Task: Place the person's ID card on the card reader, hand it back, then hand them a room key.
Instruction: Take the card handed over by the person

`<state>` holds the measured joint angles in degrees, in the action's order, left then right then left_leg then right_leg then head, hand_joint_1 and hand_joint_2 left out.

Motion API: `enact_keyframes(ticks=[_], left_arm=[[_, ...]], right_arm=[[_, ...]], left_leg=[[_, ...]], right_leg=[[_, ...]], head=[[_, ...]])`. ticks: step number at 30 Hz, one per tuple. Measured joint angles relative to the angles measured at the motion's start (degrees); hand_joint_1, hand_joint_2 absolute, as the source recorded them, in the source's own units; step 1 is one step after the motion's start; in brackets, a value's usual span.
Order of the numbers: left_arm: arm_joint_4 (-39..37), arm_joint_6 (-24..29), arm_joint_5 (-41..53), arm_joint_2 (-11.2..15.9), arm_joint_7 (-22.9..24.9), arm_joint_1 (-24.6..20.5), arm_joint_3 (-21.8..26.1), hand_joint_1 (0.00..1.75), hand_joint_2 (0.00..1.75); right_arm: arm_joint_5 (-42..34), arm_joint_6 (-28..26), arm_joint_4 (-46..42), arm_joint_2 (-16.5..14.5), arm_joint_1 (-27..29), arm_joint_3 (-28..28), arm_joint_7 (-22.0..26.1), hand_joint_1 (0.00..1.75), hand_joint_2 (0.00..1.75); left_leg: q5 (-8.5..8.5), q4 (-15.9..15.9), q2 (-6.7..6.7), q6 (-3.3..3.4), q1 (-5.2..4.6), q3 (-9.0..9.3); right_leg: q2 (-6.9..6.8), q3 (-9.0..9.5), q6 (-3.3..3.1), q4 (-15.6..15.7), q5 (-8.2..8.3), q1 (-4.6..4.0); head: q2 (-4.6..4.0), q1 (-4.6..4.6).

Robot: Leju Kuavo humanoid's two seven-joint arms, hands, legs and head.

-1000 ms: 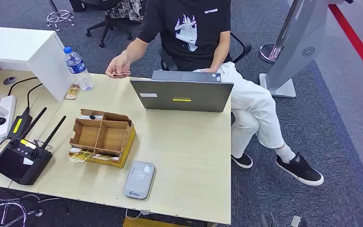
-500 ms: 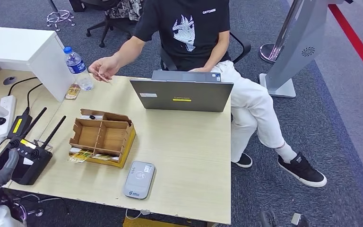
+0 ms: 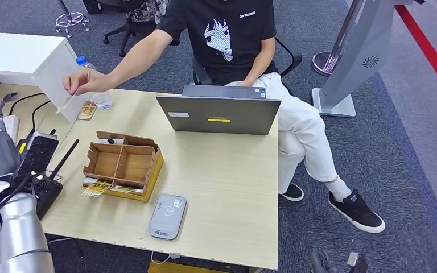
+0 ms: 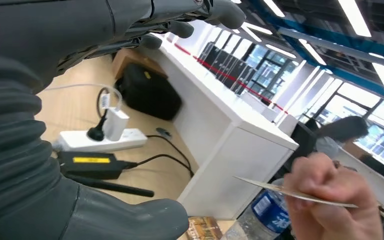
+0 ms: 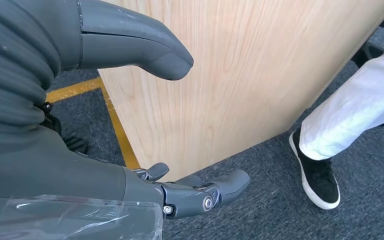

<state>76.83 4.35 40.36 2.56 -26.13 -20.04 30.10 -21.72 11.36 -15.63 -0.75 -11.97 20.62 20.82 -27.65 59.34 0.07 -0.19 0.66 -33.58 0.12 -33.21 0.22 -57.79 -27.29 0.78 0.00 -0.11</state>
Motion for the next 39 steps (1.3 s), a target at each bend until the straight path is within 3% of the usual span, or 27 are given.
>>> enact_keyframes(ticks=[7,11,29,34,39], left_arm=[[-2.22,3.11,9.31,3.39,3.83,-4.58,-9.87,0.0,1.75],[-3.68,4.69,14.11,5.09,5.8,-6.9,-15.33,1.73,1.75],[-8.52,13.57,37.02,13.12,15.48,-15.57,-39.91,1.75,1.75],[-5.89,15.72,38.27,13.36,15.79,-13.3,-42.43,1.75,1.75],[-0.47,16.12,34.96,13.02,13.01,-7.46,-45.2,1.75,1.75]], right_arm=[[2.47,0.28,0.02,-0.23,-0.24,1.18,-0.82,0.0,1.75],[3.76,0.63,0.04,-0.36,-0.42,1.87,-1.24,0.0,1.75],[10.76,0.99,0.23,-1.05,-0.72,6.12,-2.41,0.0,1.75],[11.5,0.94,0.32,-1.1,-0.63,7.57,-2.25,0.0,1.75],[11.44,0.9,0.39,-1.11,-0.27,9.31,-1.7,0.0,1.75]], left_leg=[[0.0,0.01,0.01,0.0,0.0,-0.01],[0.01,0.01,0.02,0.0,0.0,-0.01],[0.01,0.03,0.09,0.0,0.0,-0.05],[0.01,0.03,0.09,0.0,0.0,-0.05],[0.0,0.03,0.1,0.0,-0.01,-0.06]], right_leg=[[0.01,-0.01,0.0,-0.01,0.01,0.0],[0.02,-0.01,-0.01,-0.01,0.03,0.0],[0.08,-0.04,-0.01,-0.03,0.07,0.0],[0.08,-0.04,-0.01,-0.02,0.07,0.0],[0.09,-0.05,0.0,-0.01,0.06,0.01]], head=[[0.0,-0.01],[0.0,0.0],[0.0,0.0],[0.0,0.0],[0.0,0.0]])
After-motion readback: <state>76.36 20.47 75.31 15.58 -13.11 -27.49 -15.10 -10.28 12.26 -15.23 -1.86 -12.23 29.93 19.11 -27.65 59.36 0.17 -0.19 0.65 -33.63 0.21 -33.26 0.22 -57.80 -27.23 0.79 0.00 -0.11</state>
